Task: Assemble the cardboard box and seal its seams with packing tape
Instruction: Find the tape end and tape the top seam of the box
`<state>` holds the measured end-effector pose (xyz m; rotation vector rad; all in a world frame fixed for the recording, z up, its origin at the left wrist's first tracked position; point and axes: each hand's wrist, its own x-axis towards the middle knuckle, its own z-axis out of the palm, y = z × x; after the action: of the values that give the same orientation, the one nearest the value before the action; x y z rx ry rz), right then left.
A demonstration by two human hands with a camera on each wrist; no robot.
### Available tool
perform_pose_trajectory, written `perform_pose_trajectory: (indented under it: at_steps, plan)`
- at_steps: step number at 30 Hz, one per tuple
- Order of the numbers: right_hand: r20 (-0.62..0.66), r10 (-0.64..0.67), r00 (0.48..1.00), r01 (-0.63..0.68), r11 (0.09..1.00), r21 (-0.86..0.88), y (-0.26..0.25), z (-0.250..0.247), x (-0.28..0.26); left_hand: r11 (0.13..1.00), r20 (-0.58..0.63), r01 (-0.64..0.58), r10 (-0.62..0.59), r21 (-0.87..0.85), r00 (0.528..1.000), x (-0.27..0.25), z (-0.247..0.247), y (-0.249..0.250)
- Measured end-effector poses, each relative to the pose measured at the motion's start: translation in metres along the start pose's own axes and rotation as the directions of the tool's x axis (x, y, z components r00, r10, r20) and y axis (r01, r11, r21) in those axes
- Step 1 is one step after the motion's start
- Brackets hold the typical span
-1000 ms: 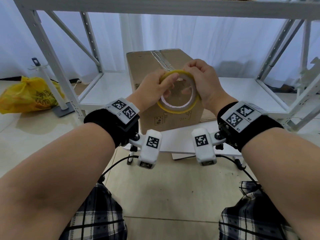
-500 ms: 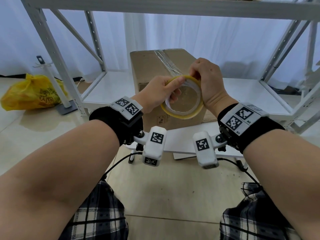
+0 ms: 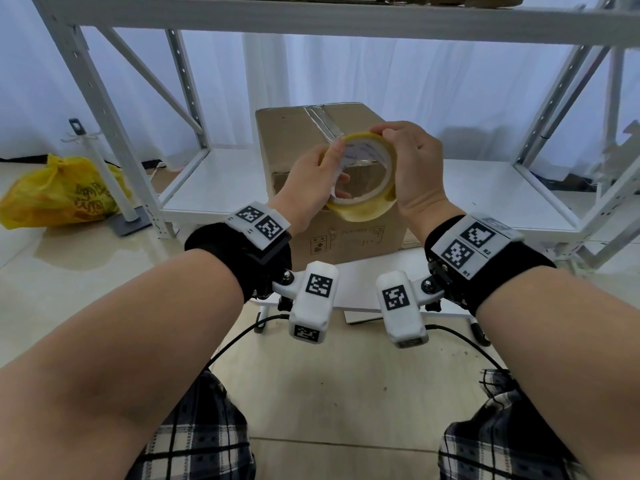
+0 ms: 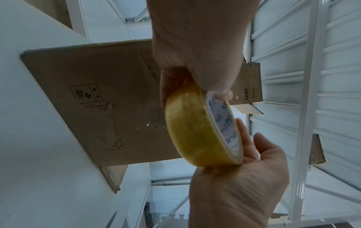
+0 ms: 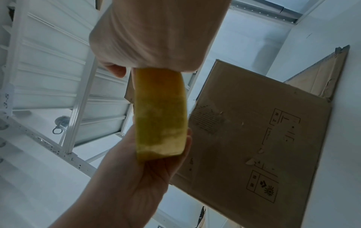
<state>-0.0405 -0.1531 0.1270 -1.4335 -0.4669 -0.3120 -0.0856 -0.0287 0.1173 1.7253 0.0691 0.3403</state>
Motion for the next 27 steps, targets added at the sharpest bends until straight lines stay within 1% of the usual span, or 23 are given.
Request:
perform_pose_trajectory:
  at_steps: [2,4,6,7,9,11,12,13,14,16,18,20,23,25,27]
  plan:
    - [0.044,-0.007,0.999,0.008,1.0,-0.015,0.0,0.0,-0.002,0.997,-0.044,0.034,-0.037,-0.07,0.998,0.0,0.0,0.001]
    - [0.117,-0.012,0.993,0.016,0.999,-0.033,0.0,-0.002,-0.003,0.988,-0.08,0.083,-0.094,-0.131,0.992,0.002,-0.002,0.004]
    - [0.195,-0.011,0.981,0.02,0.999,-0.045,-0.002,-0.003,-0.006,0.979,-0.1,0.124,-0.142,-0.164,0.985,0.003,-0.005,0.005]
    - [0.202,-0.003,0.979,0.012,0.999,-0.042,-0.002,-0.003,-0.006,0.978,-0.098,0.13,-0.148,-0.166,0.984,0.004,-0.006,0.006]
    - [0.151,0.081,0.985,-0.084,0.996,0.008,0.0,-0.005,-0.004,0.982,-0.089,0.1,-0.115,-0.159,0.989,0.004,-0.009,0.009]
    - [0.106,0.185,0.977,-0.195,0.976,0.097,-0.001,-0.007,-0.002,0.995,-0.077,-0.003,-0.004,-0.095,0.997,0.002,-0.011,0.012]
    - [0.104,0.187,0.977,-0.197,0.975,0.1,0.0,-0.009,0.0,0.997,-0.061,-0.065,0.063,-0.029,0.996,0.0,-0.011,0.014]
    - [0.123,0.154,0.98,-0.163,0.985,0.06,0.0,-0.012,0.001,0.993,-0.034,-0.116,0.118,0.037,0.992,-0.001,-0.011,0.015]
    - [0.169,0.111,0.979,-0.113,0.994,0.005,-0.001,-0.013,0.002,0.985,0.0,-0.151,0.152,0.087,0.988,-0.003,-0.01,0.016]
    - [0.297,0.057,0.953,-0.024,0.993,-0.114,-0.003,-0.013,0.0,0.978,0.059,-0.167,0.16,0.126,0.985,-0.005,-0.008,0.012]
    - [0.374,0.039,0.927,0.044,0.977,-0.211,-0.002,-0.012,-0.002,0.986,0.089,-0.143,0.135,0.087,0.987,-0.004,-0.007,0.007]
    - [0.388,0.031,0.921,0.074,0.965,-0.251,0.0,-0.013,-0.003,0.991,0.107,-0.126,0.121,0.049,0.987,-0.003,-0.008,0.004]
    - [0.387,0.017,0.922,0.073,0.973,-0.217,0.0,-0.017,-0.004,0.995,0.125,-0.104,0.104,-0.009,0.987,-0.002,-0.009,0.003]
    - [0.37,0.002,0.929,0.081,0.975,-0.207,-0.002,-0.017,-0.004,0.992,0.126,-0.096,0.107,-0.084,0.986,-0.002,-0.008,0.002]
    - [0.321,-0.023,0.947,0.094,0.974,-0.208,-0.003,-0.014,-0.005,0.989,0.119,-0.104,0.116,-0.105,0.986,-0.001,-0.008,0.002]
